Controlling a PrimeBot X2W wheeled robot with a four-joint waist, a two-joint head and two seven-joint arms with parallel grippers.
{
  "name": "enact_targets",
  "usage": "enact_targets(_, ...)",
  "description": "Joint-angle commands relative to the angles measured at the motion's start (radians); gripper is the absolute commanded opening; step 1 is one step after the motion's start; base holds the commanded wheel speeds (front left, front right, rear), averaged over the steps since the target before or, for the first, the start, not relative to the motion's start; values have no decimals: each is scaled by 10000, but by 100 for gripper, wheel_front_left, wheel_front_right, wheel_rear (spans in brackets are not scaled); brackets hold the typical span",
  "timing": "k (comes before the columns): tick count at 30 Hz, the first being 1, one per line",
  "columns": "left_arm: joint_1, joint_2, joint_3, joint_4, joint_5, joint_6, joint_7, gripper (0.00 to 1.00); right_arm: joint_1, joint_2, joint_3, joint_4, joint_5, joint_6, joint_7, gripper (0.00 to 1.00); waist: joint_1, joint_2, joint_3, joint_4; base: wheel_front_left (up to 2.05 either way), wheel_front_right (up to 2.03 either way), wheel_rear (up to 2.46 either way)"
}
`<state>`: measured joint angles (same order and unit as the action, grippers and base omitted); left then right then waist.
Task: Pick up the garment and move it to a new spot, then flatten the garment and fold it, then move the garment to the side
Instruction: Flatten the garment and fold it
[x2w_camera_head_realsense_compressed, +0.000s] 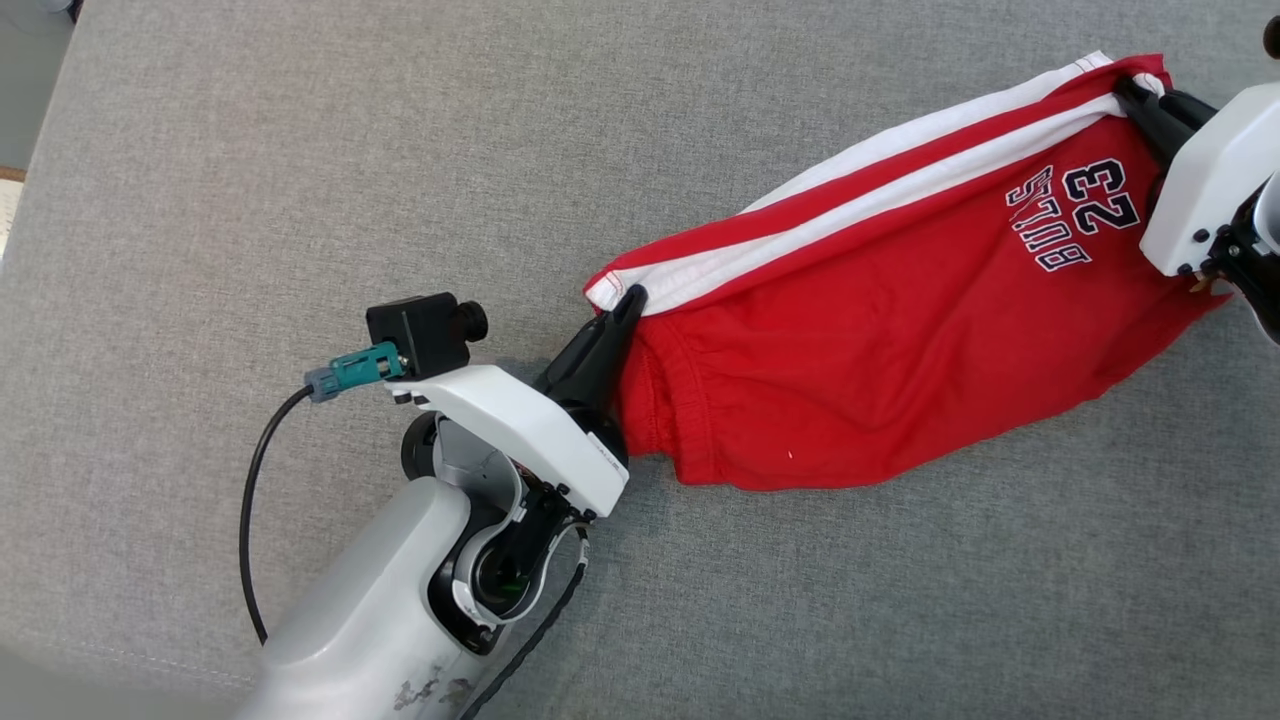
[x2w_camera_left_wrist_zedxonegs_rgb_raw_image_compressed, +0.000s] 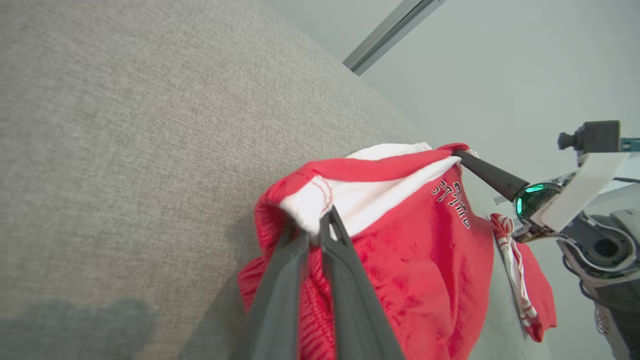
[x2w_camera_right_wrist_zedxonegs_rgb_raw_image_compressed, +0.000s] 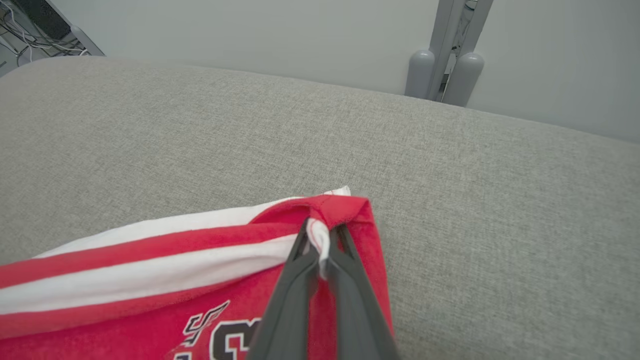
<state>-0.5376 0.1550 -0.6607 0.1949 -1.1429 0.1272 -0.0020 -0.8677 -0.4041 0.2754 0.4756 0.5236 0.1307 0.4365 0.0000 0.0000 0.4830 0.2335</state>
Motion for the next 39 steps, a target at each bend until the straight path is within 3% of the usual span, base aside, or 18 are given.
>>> enact_targets(1,-173,81,86,103,36,44,-99,0,-142,-149,40,73,-84,1,-34,0,0,0,2,23,0,0,0)
enact_targets(6,-292,67,104,299,98,74,-161,3,-419,-281,267,288,-18,1,-44,2,0,0,51,92,0,0,0)
enact_targets(7,-293,55,112,334,95,97,-160,17,-470,-251,303,325,5,1,-125,32,0,0,52,100,0,0,0)
enact_targets(8,-296,39,127,358,70,124,-161,34,-509,-226,339,352,8,1,-233,80,0,0,49,104,0,0,0)
enact_targets(9,-303,29,135,379,53,142,-166,47,-524,-200,366,429,48,1,-269,100,0,0,42,103,0,0,0)
enact_targets(10,-309,22,136,396,53,144,-176,76,-539,-149,421,479,104,1,-279,100,0,0,32,98,0,0,0)
enact_targets(11,-309,22,136,396,53,144,-176,76,-539,-149,421,479,104,1,-279,100,0,0,32,98,0,0,0)
enact_targets(12,-298,7,133,404,43,159,-170,100,-563,-104,480,504,174,1,-257,100,0,0,23,82,0,0,0)
enact_targets(18,-44,141,199,234,112,256,-312,100,-677,-369,1178,56,723,1,131,100,0,0,-93,-155,0,0,0)
enact_targets(22,248,614,84,-200,785,434,-810,100,-580,-910,1663,-811,1282,1,611,100,0,0,-317,-368,0,0,0)
enact_targets(27,907,1619,-246,-1233,2436,1156,-1888,100,-322,-1812,1755,-1760,1395,1,1509,100,0,0,-523,-527,0,0,0)
enact_targets(31,1560,1949,-237,-1870,3281,1675,-2387,100,112,-2191,1540,-1873,1270,3,2451,100,0,0,-438,-353,0,0,0)
enact_targets(34,1804,1970,-161,-2081,3873,1853,-2561,100,440,-2087,1209,-1748,1065,3,2950,100,0,0,-211,-151,0,0,0)
enact_targets(39,2145,1410,360,-2093,4724,1422,-2640,100,902,-1451,667,-1192,398,3,3365,100,0,0,34,297,0,0,0)
